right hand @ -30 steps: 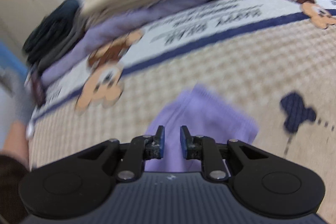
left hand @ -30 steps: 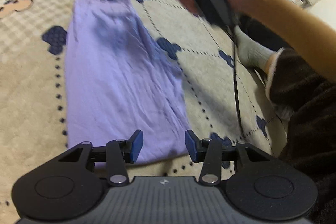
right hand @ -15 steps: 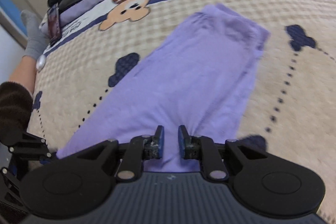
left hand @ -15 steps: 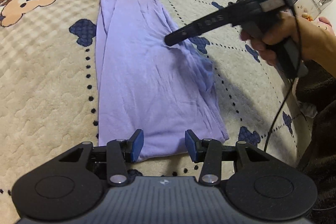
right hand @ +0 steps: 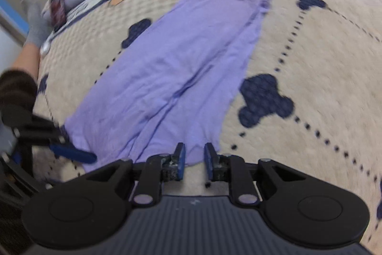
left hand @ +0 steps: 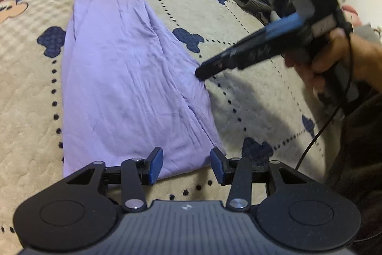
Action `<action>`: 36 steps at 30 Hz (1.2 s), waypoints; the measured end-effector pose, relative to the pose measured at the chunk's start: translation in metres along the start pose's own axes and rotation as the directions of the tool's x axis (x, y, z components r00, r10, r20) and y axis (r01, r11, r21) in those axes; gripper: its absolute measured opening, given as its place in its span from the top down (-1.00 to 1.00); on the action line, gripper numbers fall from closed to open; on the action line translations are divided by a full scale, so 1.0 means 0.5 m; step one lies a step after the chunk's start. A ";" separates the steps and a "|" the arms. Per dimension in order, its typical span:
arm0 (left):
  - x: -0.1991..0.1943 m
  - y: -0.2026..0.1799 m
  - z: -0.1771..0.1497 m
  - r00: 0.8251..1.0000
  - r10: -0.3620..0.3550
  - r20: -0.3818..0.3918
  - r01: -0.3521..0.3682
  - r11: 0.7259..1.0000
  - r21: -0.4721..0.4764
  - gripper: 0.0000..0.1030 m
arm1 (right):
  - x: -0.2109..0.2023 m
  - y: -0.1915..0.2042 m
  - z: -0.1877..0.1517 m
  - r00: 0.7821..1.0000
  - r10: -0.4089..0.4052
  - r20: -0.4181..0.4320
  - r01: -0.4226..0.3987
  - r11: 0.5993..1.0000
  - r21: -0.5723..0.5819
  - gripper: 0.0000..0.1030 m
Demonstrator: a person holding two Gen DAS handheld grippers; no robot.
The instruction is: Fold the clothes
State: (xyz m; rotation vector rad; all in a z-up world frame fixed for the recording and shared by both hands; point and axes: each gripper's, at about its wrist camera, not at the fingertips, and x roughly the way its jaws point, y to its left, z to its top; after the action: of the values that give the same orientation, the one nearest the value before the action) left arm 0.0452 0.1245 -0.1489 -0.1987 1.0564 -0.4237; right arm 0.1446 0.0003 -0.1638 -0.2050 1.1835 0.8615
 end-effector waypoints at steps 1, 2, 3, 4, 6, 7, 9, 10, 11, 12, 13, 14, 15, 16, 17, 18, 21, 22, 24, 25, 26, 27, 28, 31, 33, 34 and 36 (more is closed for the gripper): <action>-0.001 0.003 0.000 1.000 -0.004 0.002 0.004 1.000 -0.010 0.13 | -0.009 0.003 0.001 1.000 0.019 0.015 -0.020 1.000 0.008 0.56; 0.000 0.005 0.000 1.000 -0.007 0.003 0.007 1.000 -0.018 0.13 | -0.013 0.007 0.004 0.999 0.047 0.024 -0.047 0.999 0.021 0.56; -0.001 0.008 0.000 1.000 -0.011 0.004 0.011 1.000 -0.027 0.13 | -0.015 0.010 0.006 0.997 0.077 0.030 -0.078 0.996 0.035 0.55; -0.001 0.011 0.000 1.000 -0.013 0.006 0.013 0.999 -0.035 0.13 | -0.016 0.014 0.009 0.994 0.107 0.037 -0.109 0.993 0.050 0.54; -0.001 0.012 0.001 1.000 -0.013 0.006 0.013 0.999 -0.039 0.13 | -0.004 0.026 0.014 0.990 0.135 0.030 -0.136 0.989 0.060 0.50; -0.002 0.011 0.001 1.000 -0.010 0.005 0.010 0.999 -0.037 0.13 | 0.004 0.033 0.017 0.989 0.146 0.024 -0.147 0.987 0.064 0.48; -0.001 0.010 0.002 1.000 -0.006 0.002 0.006 0.999 -0.033 0.13 | 0.013 0.043 0.019 0.990 0.143 0.012 -0.143 0.988 0.062 0.43; 0.000 0.009 0.003 1.000 -0.004 0.001 0.004 1.000 -0.030 0.13 | 0.023 0.048 0.019 0.990 0.140 -0.001 -0.139 0.988 0.065 0.41; 0.000 0.006 0.003 1.000 0.001 0.000 -0.001 1.000 -0.023 0.13 | 0.027 0.051 0.018 0.990 0.138 -0.007 -0.138 0.988 0.067 0.41; 0.000 0.004 0.004 1.000 0.006 -0.001 -0.006 1.000 -0.016 0.12 | 0.032 0.054 0.017 0.991 0.132 -0.016 -0.131 0.989 0.068 0.40; 0.001 0.003 0.004 1.000 0.007 -0.001 -0.007 1.000 -0.014 0.12 | 0.035 0.059 0.015 0.992 0.124 -0.020 -0.122 0.990 0.064 0.38; 0.001 0.002 0.004 1.000 0.010 -0.002 -0.010 1.000 -0.011 0.12 | 0.037 0.063 0.012 0.993 0.115 -0.022 -0.114 0.992 0.057 0.36; 0.002 0.001 0.003 1.000 0.012 -0.002 -0.012 1.000 -0.008 0.12 | 0.037 0.066 0.011 0.993 0.112 -0.022 -0.111 0.992 0.057 0.35; 0.002 0.000 0.003 1.000 0.014 -0.001 -0.014 1.000 -0.005 0.12 | 0.036 0.066 0.011 0.993 0.115 -0.022 -0.113 0.992 0.064 0.33; 0.002 -0.001 0.002 1.000 0.016 -0.001 -0.016 1.000 -0.003 0.12 | 0.036 0.066 0.010 0.993 0.118 -0.022 -0.116 0.991 0.072 0.32; 0.002 -0.002 0.002 1.000 0.018 -0.001 -0.018 1.000 0.001 0.12 | 0.035 0.067 0.010 0.993 0.120 -0.021 -0.118 0.990 0.076 0.33; 0.003 -0.006 0.002 1.000 0.024 -0.002 -0.024 1.000 0.014 0.12 | 0.033 0.072 0.010 0.992 0.122 -0.019 -0.120 0.990 0.075 0.57; 0.003 -0.006 0.001 1.000 0.025 -0.002 -0.025 1.000 0.018 0.11 | 0.032 0.073 0.009 0.993 0.119 -0.018 -0.118 0.990 0.071 0.82; 0.003 -0.006 0.000 1.000 0.024 -0.001 -0.024 1.000 0.019 0.11 | 0.029 0.075 0.007 0.995 0.100 -0.025 -0.099 0.994 0.057 0.88; 0.003 -0.006 0.000 1.000 0.024 -0.001 -0.024 1.000 0.020 0.11 | 0.027 0.074 0.005 0.997 0.077 -0.030 -0.076 0.996 0.048 0.93; 0.003 -0.005 -0.001 1.000 0.024 -0.001 -0.024 1.000 0.020 0.11 | 0.026 0.072 0.002 0.998 0.060 -0.033 -0.058 0.997 0.046 0.93; 0.003 -0.005 -0.002 1.000 0.023 -0.001 -0.023 1.000 0.021 0.11 | 0.025 0.069 0.001 0.998 0.055 -0.034 -0.053 0.997 0.047 0.93; 0.003 -0.005 -0.002 1.000 0.023 -0.001 -0.023 1.000 0.021 0.11 | 0.027 0.061 -0.006 0.998 0.049 -0.040 -0.047 0.997 0.058 0.94; -0.003 -0.006 -0.002 1.000 0.023 -0.003 -0.023 1.000 0.021 0.11 | 0.032 0.055 -0.016 0.998 0.042 -0.044 -0.039 0.997 0.064 0.93; -0.017 -0.007 -0.002 1.000 0.021 0.001 -0.021 0.999 0.025 0.11 | 0.023 0.053 -0.016 0.998 0.049 -0.042 -0.045 0.996 0.073 0.82; -0.026 -0.008 -0.002 1.000 0.024 0.009 -0.024 0.999 0.031 0.11 | 0.017 0.052 -0.015 0.998 0.054 -0.039 -0.051 0.996 0.079 0.76; -0.040 -0.007 -0.002 0.999 0.030 0.022 -0.031 0.999 0.035 0.11 | 0.003 0.056 -0.013 0.999 0.045 -0.018 -0.043 0.997 0.065 0.67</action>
State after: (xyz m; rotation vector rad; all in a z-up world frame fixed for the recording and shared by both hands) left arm 0.0349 0.1302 -0.1321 -0.1549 1.0287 -0.4120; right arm 0.1212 0.0165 -0.1599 -0.1352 1.2364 0.8600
